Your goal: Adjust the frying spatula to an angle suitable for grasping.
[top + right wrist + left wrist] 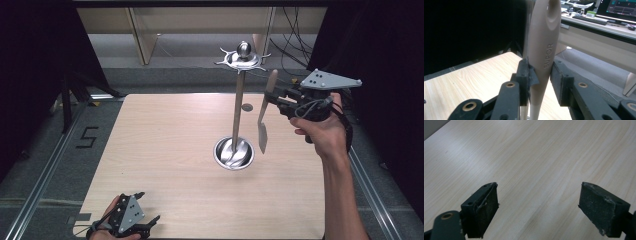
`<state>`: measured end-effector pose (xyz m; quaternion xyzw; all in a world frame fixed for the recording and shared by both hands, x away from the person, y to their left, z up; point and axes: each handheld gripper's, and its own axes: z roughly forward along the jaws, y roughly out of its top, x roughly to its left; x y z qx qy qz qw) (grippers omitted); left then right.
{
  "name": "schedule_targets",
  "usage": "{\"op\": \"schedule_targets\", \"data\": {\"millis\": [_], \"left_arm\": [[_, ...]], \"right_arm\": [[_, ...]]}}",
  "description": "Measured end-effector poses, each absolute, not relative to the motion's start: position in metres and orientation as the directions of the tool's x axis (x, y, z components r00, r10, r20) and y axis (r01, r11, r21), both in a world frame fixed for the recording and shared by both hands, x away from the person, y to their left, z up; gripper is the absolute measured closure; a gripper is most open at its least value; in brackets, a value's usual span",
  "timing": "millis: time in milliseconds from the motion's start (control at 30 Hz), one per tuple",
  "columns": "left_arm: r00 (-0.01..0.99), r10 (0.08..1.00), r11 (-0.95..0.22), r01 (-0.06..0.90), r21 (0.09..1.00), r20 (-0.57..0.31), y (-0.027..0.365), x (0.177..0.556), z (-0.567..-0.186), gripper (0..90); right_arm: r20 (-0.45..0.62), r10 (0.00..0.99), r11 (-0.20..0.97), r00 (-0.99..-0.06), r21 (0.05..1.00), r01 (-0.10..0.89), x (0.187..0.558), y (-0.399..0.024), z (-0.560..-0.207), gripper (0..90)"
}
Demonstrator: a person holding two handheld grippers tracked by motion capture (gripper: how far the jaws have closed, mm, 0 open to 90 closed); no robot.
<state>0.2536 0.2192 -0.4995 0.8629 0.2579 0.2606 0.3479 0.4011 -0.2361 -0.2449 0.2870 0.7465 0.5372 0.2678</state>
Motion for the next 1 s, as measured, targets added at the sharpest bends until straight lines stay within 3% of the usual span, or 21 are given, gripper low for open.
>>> {"op": "schedule_targets", "data": {"millis": [700, 1000], "left_arm": [[0.732, 0.624, -0.628, 0.262, 0.733, 0.273, 0.219, 0.254, -0.499, 15.1], [0.719, 0.633, -0.625, 0.259, 0.736, 0.285, 0.218, 0.253, -0.501, 15.1]], "right_arm": [[-0.119, 0.73, 0.314, -0.672, 0.933, 0.176, 0.406, -0.221, -0.237, 70.2], [-0.185, 0.752, 0.352, -0.632, 0.924, 0.148, 0.406, -0.214, -0.235, 70.2]]}}
